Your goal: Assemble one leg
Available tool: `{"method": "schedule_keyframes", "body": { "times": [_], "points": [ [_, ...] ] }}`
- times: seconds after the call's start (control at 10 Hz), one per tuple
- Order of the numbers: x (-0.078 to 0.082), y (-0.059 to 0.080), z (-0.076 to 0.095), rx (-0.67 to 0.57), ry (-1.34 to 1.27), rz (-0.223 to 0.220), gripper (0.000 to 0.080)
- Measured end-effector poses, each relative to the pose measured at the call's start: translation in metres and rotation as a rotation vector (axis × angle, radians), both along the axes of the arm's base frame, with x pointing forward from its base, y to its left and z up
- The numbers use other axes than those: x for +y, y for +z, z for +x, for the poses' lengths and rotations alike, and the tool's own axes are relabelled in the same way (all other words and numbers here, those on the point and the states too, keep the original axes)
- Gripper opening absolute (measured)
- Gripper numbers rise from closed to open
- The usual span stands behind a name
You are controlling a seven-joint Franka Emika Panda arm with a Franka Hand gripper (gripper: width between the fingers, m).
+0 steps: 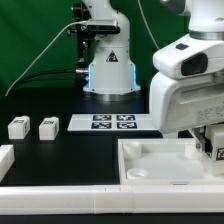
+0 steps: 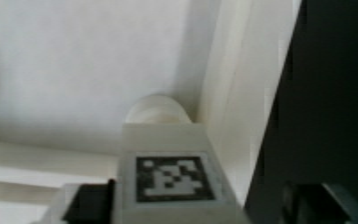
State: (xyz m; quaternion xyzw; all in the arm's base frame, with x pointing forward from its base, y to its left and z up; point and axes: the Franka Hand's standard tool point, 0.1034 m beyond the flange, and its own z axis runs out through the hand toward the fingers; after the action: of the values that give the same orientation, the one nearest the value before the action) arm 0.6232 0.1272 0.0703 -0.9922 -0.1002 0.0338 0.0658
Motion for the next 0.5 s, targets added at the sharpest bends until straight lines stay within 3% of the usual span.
{"method": "schedule_keyframes", "body": {
  "times": [0.1, 0.2, 0.5],
  "points": [
    [-0.0061, -0.0001, 0.0012, -0.003, 0.002, -0.012, 0.0377],
    [-0.0079, -0.0006, 0.0013, -0.002, -0.001, -0.014, 0.0292],
    [-0.0079, -0.0007, 0.0012, 0.003, -0.041, -0.016, 0.0292]
  ]
}}
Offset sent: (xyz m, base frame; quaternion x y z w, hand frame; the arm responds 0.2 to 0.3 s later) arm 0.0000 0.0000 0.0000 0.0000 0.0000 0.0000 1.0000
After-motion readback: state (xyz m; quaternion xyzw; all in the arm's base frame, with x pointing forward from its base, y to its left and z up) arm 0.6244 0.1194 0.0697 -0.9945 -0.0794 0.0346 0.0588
